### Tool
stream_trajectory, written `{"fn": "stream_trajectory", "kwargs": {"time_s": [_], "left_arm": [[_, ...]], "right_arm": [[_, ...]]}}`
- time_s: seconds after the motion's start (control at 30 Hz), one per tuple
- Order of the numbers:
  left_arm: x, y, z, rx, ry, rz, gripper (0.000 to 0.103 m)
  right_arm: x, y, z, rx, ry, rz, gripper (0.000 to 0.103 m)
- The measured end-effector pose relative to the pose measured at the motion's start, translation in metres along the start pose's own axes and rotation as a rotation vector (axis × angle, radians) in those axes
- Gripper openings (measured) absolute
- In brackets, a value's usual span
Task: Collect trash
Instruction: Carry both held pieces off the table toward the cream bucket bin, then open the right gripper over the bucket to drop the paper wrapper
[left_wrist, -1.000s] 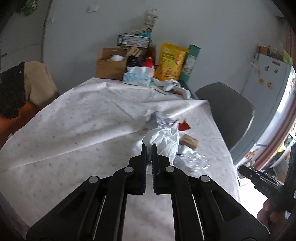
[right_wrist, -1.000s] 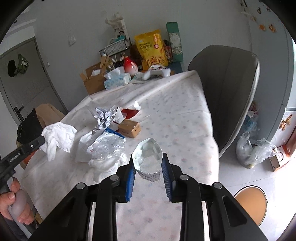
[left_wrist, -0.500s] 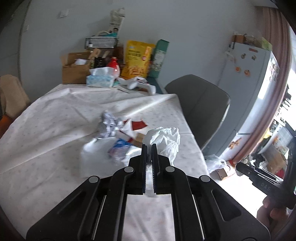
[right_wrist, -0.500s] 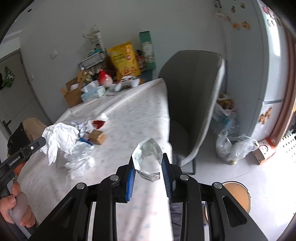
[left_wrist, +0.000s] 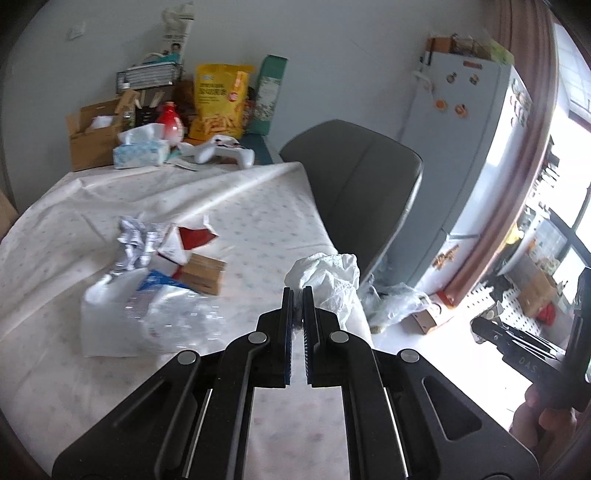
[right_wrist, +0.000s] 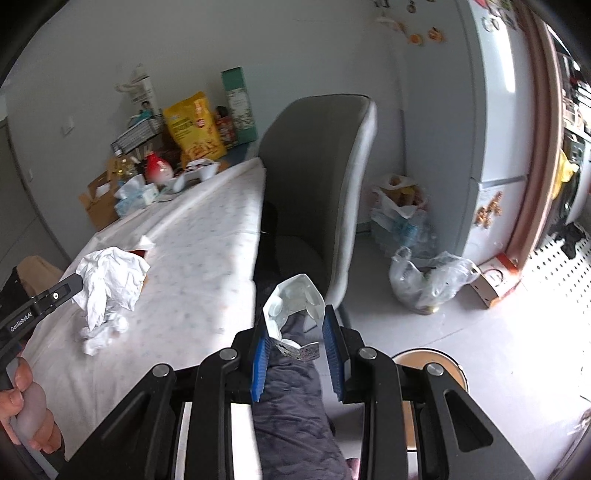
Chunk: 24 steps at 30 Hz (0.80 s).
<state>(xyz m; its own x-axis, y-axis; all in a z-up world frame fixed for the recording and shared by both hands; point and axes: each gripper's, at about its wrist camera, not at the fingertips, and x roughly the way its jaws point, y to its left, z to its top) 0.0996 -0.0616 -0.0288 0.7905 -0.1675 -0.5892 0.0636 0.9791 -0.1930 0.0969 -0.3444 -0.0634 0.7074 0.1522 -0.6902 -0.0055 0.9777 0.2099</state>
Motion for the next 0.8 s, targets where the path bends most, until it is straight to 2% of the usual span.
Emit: {"fn": "stream_trajectory", "kwargs": {"time_s": [0.8], "left_arm": [[0.098, -0.139, -0.015, 0.185, 0.181, -0.127, 0.006]], "right_arm": [[0.047, -0.144, -0.042, 0.224, 0.092, -0.125, 0.028]]}}
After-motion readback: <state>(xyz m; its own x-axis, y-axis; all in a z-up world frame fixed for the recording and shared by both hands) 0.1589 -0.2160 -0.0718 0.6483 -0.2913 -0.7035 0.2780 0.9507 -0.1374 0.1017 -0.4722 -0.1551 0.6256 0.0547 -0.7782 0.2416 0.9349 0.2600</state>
